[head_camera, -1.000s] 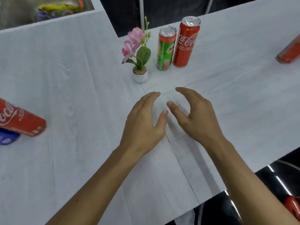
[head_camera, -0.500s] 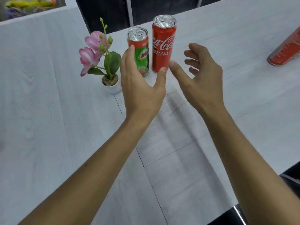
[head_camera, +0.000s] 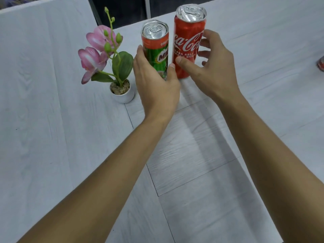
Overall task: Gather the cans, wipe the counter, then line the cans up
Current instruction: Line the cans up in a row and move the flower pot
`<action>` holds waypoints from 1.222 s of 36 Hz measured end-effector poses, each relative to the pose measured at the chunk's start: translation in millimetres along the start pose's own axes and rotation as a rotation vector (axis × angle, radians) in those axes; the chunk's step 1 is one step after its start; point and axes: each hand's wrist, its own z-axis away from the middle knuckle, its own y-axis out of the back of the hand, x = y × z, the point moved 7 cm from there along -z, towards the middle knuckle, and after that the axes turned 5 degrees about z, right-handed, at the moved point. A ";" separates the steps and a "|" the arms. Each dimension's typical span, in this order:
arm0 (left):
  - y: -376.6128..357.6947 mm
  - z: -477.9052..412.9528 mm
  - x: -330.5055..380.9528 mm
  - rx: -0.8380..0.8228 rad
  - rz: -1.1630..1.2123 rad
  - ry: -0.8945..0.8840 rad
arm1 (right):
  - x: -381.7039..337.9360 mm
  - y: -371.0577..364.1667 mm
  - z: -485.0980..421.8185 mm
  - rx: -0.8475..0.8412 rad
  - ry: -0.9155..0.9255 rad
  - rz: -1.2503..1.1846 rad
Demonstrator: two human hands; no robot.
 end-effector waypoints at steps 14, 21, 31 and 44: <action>6.4 -5.8 -3.5 0.067 0.012 0.005 | -3.4 -1.9 -3.6 0.012 0.034 -0.025; 6.1 -1.5 -1.3 0.003 0.029 -0.017 | 3.7 10.7 7.3 0.058 0.001 -0.032; 21.2 20.4 9.2 -0.141 0.006 -0.112 | 15.7 29.8 45.4 0.112 -0.063 -0.040; 96.2 57.3 -0.2 -0.156 0.096 -0.113 | -16.8 23.9 101.2 0.100 -0.046 -0.065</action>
